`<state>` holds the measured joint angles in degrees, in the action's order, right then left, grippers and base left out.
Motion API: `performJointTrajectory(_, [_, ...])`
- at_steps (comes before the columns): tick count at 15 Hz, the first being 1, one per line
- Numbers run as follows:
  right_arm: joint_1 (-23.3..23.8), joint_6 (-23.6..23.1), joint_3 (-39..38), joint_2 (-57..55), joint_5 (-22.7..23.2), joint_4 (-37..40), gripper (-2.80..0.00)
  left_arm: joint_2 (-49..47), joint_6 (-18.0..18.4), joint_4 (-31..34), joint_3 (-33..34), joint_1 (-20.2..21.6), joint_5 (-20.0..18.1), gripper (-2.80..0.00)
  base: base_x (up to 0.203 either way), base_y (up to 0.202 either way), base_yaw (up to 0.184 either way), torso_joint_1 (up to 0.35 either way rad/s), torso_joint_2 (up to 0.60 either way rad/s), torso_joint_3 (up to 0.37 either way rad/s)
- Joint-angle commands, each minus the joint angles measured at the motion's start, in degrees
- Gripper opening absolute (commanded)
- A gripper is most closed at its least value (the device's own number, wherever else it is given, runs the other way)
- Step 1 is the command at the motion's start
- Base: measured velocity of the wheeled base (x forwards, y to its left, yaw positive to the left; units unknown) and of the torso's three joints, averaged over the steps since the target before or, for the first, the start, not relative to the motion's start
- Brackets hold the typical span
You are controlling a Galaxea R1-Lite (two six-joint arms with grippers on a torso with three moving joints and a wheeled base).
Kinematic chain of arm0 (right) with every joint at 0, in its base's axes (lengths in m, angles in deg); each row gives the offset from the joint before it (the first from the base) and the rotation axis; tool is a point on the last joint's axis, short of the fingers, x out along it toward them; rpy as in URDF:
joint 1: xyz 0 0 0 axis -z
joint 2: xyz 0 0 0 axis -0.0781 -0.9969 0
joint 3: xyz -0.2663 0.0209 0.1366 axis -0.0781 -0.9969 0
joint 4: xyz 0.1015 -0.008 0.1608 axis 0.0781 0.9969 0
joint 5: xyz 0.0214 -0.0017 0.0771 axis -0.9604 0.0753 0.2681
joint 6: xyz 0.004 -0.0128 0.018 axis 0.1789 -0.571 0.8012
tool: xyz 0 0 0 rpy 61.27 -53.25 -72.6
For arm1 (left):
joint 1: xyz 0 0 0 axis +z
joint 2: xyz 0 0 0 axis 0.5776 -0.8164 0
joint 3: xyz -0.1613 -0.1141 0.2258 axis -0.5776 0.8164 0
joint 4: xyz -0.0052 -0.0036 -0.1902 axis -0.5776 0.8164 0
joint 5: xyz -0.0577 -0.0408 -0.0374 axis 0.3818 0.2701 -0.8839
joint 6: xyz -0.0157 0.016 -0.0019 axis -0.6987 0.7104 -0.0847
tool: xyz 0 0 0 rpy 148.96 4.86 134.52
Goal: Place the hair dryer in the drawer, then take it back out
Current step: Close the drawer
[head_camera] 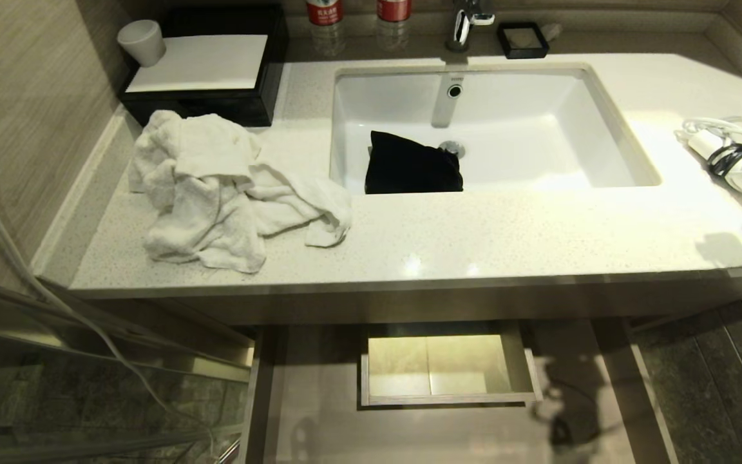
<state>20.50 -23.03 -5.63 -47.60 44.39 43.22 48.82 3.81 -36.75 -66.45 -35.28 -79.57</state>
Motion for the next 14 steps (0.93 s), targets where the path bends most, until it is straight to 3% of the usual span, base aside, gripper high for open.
performJointTrajectory(1, [-0.10, -0.05, -1.93, 1.76, 0.14, -0.06, -2.80, 0.00, 0.00, -0.01, 0.09, 0.00, 0.00, -2.80, 0.000, 0.000, 0.000, -0.306, 0.14, -0.173])
performJointTrajectory(5, [-1.31, 4.14, -5.95, 4.82, 0.06, 0.00, -2.80, 0.00, 0.00, -0.01, 0.09, 0.00, 0.00, -2.80, 0.000, 0.000, 0.000, -0.333, 0.12, -0.198])
performJointTrajectory(14, [-1.66, 4.22, -11.24, 8.20, 0.06, -0.32, -2.80, 0.00, 0.00, -0.01, 0.09, 0.00, 0.00, -2.80, 0.000, 0.000, 0.000, -0.288, 0.04, -0.250])
